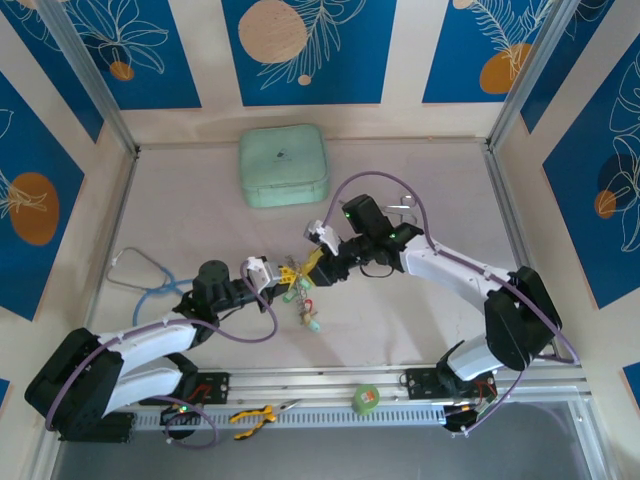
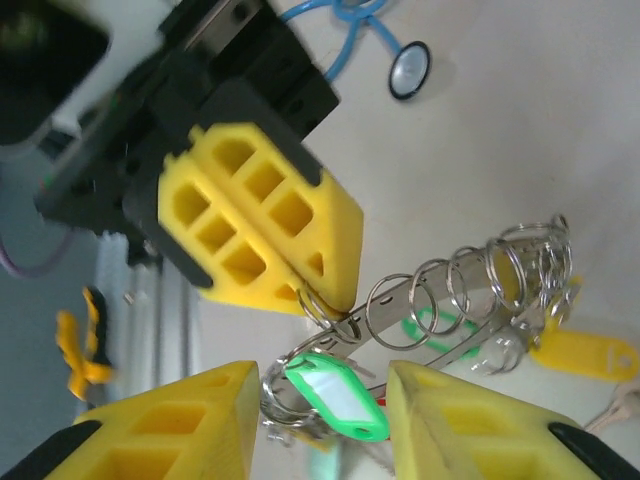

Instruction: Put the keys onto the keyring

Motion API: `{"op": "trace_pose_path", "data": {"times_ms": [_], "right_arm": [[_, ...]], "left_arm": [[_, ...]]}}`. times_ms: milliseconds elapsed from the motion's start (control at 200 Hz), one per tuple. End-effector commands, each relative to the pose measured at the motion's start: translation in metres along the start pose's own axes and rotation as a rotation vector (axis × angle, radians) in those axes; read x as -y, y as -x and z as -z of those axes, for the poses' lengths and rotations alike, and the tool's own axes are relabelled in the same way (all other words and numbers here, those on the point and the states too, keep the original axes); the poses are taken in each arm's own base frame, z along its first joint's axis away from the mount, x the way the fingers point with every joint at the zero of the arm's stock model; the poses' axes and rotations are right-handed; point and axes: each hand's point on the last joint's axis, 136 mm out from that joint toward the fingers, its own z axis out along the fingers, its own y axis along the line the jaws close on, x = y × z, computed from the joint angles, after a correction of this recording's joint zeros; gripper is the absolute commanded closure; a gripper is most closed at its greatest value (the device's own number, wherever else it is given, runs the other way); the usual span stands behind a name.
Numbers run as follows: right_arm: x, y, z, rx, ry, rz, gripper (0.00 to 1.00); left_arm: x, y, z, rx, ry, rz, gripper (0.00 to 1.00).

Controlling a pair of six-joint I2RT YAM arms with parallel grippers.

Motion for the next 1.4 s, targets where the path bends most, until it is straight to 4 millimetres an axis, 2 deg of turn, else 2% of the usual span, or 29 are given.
{"op": "trace_pose_path", "data": {"times_ms": [0, 70, 145, 285, 555, 760, 1015, 1320, 1395], "right_arm": [[-0.005, 0.011, 0.009, 0.029, -0.033, -0.325, 0.62], [0.001, 0.009, 0.007, 0.030, -0.072, -0.469, 0.62], [-0.002, 0.008, 0.005, 0.015, -0.092, -0.545, 0.63], [-0.012, 0.012, 0.003, 0.003, -0.152, -0.527, 0.63], [-0.004, 0.002, 0.001, -0.071, -0.253, -0.545, 0.70], [-0.009, 0.009, -0.003, -0.080, -0.227, -0.535, 0.75], [-0.017, 0.011, -0.010, -0.098, -0.187, -0.525, 0.71], [-0.012, 0.002, -0.013, -0.137, -0.207, -0.535, 0.82], [-0.012, 0.002, -0.012, -0.135, -0.210, -0.532, 0.88]], "left_arm": [[0.000, 0.012, 0.002, 0.048, 0.009, -0.038, 1.00], [0.000, 0.012, 0.002, 0.048, 0.008, -0.040, 1.00], [0.000, 0.012, 0.002, 0.046, 0.008, -0.038, 1.00], [0.000, 0.013, 0.003, 0.046, 0.007, -0.041, 1.00], [0.001, 0.014, 0.003, 0.049, 0.004, -0.041, 1.00], [0.001, 0.014, 0.004, 0.048, 0.005, -0.044, 1.00], [0.001, 0.013, 0.003, 0.047, 0.006, -0.045, 1.00], [0.001, 0.013, 0.003, 0.046, 0.004, -0.044, 1.00], [0.001, 0.013, 0.004, 0.047, 0.005, -0.045, 1.00]]}}
